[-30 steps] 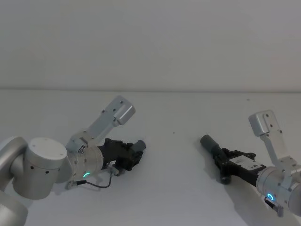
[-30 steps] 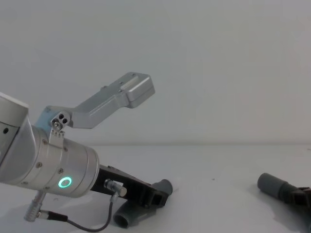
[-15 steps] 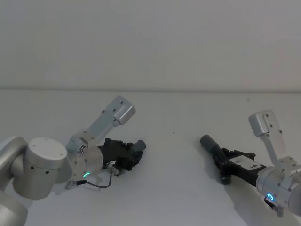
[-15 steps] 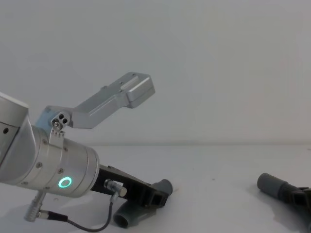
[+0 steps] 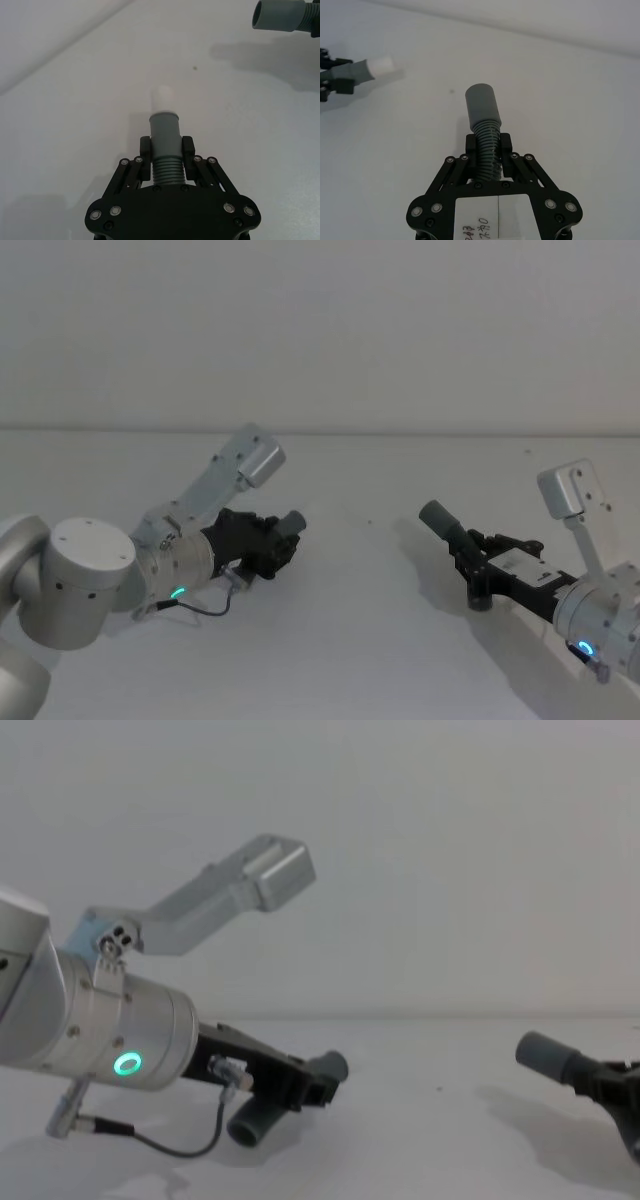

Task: Use both hands to pick up one end of the pipe from the table, align the ends, and insert them.

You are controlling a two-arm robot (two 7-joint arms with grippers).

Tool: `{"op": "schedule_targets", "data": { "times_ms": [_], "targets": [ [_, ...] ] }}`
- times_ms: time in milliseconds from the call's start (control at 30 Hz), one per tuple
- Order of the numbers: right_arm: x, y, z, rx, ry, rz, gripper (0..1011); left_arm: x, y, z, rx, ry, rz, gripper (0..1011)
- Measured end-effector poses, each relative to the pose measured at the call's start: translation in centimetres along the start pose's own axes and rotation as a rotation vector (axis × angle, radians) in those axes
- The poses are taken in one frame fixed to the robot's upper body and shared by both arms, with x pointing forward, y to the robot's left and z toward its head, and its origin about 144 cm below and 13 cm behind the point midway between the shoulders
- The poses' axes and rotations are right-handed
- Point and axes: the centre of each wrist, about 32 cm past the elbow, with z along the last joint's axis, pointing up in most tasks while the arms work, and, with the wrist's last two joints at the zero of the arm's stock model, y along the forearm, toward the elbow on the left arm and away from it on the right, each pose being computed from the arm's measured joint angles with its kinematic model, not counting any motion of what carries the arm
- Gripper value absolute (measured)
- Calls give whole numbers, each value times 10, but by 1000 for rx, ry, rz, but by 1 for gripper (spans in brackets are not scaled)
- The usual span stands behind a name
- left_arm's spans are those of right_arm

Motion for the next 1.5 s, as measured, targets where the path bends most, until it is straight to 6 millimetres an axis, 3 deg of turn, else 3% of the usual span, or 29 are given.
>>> {"op": "schedule_targets", "data": {
  "times_ms": [300,900,1500],
  "targets": [
    [14,-7,6,69,-92,74,264,10,8,8,-40,-46,-7,357],
    [48,-20,21,118,-316,286,264,50,30,25,-84,-187,-177,357],
    [60,-24,32,137,-404,372,264,81,47,44,-106,-354,-345,357]
  ]
}}
